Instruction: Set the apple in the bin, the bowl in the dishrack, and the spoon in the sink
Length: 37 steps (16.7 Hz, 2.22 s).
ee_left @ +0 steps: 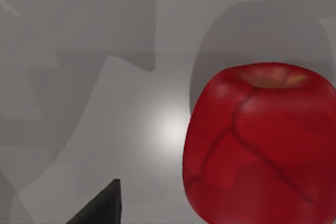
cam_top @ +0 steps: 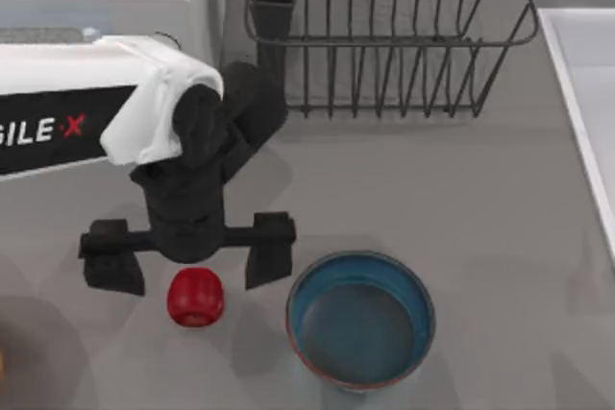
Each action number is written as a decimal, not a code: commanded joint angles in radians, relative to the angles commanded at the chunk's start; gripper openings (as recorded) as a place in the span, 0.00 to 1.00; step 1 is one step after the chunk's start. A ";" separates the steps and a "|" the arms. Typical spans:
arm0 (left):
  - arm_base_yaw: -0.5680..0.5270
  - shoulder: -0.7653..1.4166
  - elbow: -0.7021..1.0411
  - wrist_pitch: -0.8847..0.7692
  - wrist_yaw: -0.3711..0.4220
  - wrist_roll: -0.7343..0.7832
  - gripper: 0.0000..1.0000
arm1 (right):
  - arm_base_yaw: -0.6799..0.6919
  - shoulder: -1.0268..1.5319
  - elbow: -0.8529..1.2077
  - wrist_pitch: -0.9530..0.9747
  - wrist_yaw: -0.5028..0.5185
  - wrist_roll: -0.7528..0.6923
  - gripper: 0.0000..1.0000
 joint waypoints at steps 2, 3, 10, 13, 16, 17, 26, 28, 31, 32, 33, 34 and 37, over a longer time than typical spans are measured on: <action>0.005 0.033 -0.045 0.090 0.000 0.005 1.00 | 0.000 0.000 0.000 0.000 0.000 0.000 1.00; 0.007 0.050 -0.068 0.132 0.000 0.007 1.00 | 0.000 0.000 0.000 0.000 0.000 0.000 1.00; 0.010 0.084 -0.110 0.198 0.000 0.011 1.00 | 0.000 0.000 0.000 0.000 0.000 0.000 1.00; 0.010 0.084 -0.110 0.198 0.000 0.011 0.77 | 0.000 0.000 0.000 0.000 0.000 0.000 1.00; 0.010 0.084 -0.110 0.198 0.000 0.011 0.55 | 0.000 0.000 0.000 0.000 0.000 0.000 1.00; 0.010 0.084 -0.110 0.198 0.000 0.011 0.47 | 0.000 0.000 0.000 0.000 0.000 0.000 1.00; 0.010 0.084 -0.110 0.198 0.000 0.011 0.00 | 0.000 0.000 0.000 0.000 0.000 0.000 1.00; 0.010 0.084 -0.110 0.198 0.000 0.011 0.00 | 0.000 0.000 0.000 0.000 0.000 0.000 1.00; 0.010 0.084 -0.110 0.198 0.000 0.011 0.00 | 0.000 0.000 0.000 0.000 0.000 0.000 1.00; 0.005 0.069 -0.100 0.200 0.017 0.006 0.00 | 0.000 0.000 0.000 0.000 0.000 0.000 1.00; 0.005 0.068 -0.098 0.197 0.017 0.006 0.00 | 0.000 0.000 0.000 0.000 0.000 0.000 1.00; 0.004 0.065 -0.086 0.183 0.017 0.005 0.00 | 0.000 0.000 0.000 0.000 0.000 0.000 1.00; 0.003 0.032 -0.019 0.082 0.016 0.000 0.00 | 0.000 0.000 0.000 0.000 0.000 0.000 1.00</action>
